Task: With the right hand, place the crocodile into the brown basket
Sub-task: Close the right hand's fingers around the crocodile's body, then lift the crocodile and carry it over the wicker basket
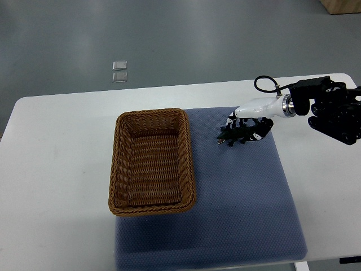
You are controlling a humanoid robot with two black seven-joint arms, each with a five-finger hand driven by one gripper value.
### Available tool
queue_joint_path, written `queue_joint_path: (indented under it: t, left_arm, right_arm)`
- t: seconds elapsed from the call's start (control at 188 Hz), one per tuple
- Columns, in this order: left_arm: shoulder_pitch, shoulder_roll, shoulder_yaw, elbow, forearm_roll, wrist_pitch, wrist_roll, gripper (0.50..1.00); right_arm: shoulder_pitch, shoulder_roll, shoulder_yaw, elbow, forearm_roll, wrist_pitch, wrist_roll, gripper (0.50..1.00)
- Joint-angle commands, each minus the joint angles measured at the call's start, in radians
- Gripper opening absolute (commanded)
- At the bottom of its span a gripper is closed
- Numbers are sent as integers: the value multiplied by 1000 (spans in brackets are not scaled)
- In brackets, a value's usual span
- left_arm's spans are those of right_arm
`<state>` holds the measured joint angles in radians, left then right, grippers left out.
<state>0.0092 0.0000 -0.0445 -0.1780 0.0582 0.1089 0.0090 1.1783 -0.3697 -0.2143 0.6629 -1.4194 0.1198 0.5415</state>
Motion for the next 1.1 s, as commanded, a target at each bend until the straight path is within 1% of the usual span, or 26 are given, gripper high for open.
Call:
queue_joint_path:
  t: [0.0, 0.112, 0.315, 0.496, 0.693, 0.778, 0.96, 1.093]
  left_arm:
    - [0, 0, 0, 0, 0, 0, 0, 1000]
    - [0, 0, 0, 0, 0, 0, 0, 1000]
    - [0, 0, 0, 0, 0, 0, 0, 1000]
    - [0, 0, 0, 0, 0, 0, 0, 1000]
    - [0, 0, -2, 0, 0, 0, -1, 1000]
    - [0, 0, 0, 0, 0, 0, -1, 1000]
    - [0, 0, -2, 0, 0, 0, -1, 1000]
    - [0, 0, -2, 0, 0, 0, -1, 1000]
  right_arm:
    - [4, -3, 7, 1, 4, 0, 2, 594]
    - [23, -5, 16, 0, 14, 0, 8, 590]
    - [81, -28, 105, 14, 51, 15, 14, 590]
    - [133, -32, 147, 46, 53, 31, 40, 590]
    - [146, -20, 179, 136, 53, 31, 66, 594]
    - [146, -14, 181, 172, 51, 29, 66, 596]
    - [144, -11, 181, 287, 51, 24, 66, 599]
    - [135, 5, 182, 322, 53, 21, 69, 601]
